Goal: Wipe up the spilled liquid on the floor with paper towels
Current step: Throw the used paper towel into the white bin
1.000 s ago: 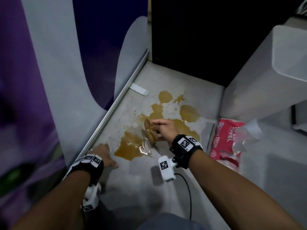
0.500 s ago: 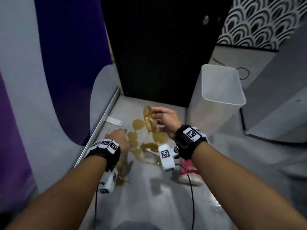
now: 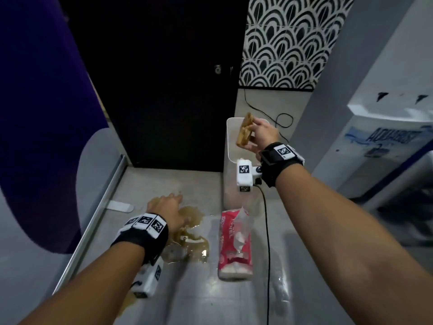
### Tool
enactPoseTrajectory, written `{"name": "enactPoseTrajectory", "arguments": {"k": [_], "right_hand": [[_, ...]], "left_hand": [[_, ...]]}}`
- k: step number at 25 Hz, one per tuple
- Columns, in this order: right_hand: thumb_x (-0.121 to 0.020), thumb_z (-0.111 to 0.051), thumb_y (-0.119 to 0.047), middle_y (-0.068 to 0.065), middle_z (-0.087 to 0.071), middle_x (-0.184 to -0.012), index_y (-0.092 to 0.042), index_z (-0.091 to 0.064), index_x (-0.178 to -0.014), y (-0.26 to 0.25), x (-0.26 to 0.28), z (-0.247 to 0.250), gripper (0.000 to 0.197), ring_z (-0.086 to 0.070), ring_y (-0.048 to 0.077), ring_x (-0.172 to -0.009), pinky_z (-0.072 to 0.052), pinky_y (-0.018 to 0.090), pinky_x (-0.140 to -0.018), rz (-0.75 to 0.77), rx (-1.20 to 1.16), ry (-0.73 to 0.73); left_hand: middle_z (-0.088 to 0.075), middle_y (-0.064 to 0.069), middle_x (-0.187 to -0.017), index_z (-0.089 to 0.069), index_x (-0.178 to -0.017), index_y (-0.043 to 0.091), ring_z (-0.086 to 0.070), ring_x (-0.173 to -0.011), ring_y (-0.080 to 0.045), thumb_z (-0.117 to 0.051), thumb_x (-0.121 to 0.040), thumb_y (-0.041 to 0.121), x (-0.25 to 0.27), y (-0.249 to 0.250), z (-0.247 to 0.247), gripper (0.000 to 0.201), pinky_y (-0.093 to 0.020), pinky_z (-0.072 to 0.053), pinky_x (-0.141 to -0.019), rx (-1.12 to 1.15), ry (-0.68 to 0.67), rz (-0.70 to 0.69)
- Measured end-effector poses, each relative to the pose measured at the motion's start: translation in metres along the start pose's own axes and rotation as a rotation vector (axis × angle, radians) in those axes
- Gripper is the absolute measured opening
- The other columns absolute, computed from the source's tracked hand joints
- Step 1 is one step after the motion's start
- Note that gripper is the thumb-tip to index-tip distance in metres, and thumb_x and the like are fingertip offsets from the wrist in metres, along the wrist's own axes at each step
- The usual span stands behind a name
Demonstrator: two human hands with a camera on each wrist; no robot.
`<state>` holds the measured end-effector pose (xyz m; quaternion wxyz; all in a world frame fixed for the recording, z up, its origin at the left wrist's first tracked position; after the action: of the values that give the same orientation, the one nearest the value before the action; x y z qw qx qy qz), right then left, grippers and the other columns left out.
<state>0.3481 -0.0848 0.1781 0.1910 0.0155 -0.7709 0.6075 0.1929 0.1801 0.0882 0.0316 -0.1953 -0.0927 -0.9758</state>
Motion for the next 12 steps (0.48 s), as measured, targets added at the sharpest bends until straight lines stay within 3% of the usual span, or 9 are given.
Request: {"name": "enactPoseTrajectory", "arguments": {"k": [2,4,6,8,12], "right_hand": [[-0.088,-0.056,0.0,0.005,-0.072,-0.099,-0.021,-0.076,-0.108,-0.015,-0.012,0.022,0.034,-0.068,0.026,-0.091,-0.059,0.054,-0.085,0.108,0.198,0.119],[-0.089,-0.062,-0.009,0.003,-0.073,-0.107,-0.018,-0.075,-0.114,-0.022,-0.014,0.026,0.03,-0.068,0.025,-0.102,-0.055,0.043,-0.096,0.182,0.442,0.125],[-0.09,-0.057,-0.008,0.005,-0.071,-0.115,-0.017,-0.073,-0.119,-0.018,-0.008,0.027,0.034,-0.066,0.021,-0.105,-0.054,0.03,-0.094,0.188,0.594,0.086],[-0.091,-0.052,-0.005,0.003,-0.071,-0.113,-0.017,-0.074,-0.117,-0.014,-0.005,0.028,0.036,-0.064,0.016,-0.102,-0.049,0.021,-0.086,0.219,0.643,0.058],[-0.09,-0.06,-0.016,-0.003,-0.075,-0.106,-0.022,-0.077,-0.108,-0.012,0.008,0.023,0.026,-0.068,0.01,-0.102,-0.047,0.018,-0.085,0.388,0.611,0.019]], "left_hand": [[-0.032,-0.002,-0.157,-0.034,-0.149,0.025,-0.031,-0.143,-0.024,-0.063,-0.087,0.049,0.001,0.005,-0.001,0.073,-0.048,-0.022,-0.117,0.005,-0.004,-0.006],[-0.033,-0.002,-0.157,-0.036,-0.148,0.025,-0.032,-0.142,-0.026,-0.063,-0.087,0.05,0.002,0.007,-0.004,0.071,-0.048,-0.022,-0.116,-0.005,-0.018,-0.002],[-0.033,-0.003,-0.157,-0.036,-0.148,0.025,-0.033,-0.142,-0.026,-0.063,-0.087,0.049,0.004,0.006,-0.008,0.071,-0.048,-0.021,-0.116,-0.001,-0.027,0.013],[-0.032,-0.003,-0.158,-0.034,-0.15,0.025,-0.032,-0.143,-0.027,-0.064,-0.088,0.048,0.006,0.003,-0.012,0.072,-0.049,-0.02,-0.117,0.016,-0.038,0.031],[-0.032,-0.005,-0.158,-0.031,-0.152,0.025,-0.032,-0.143,-0.028,-0.065,-0.088,0.047,0.007,-0.005,-0.022,0.076,-0.05,-0.021,-0.118,0.037,-0.045,0.051]]}}
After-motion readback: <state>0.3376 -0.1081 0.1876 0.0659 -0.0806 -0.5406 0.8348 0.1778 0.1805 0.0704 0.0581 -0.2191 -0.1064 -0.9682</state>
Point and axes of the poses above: each hand's wrist, its own x-axis away from the middle knuckle, its own z-axis out of the back of the hand, y = z × x, the point moved 10 cm from there along -x, towards the middle knuckle
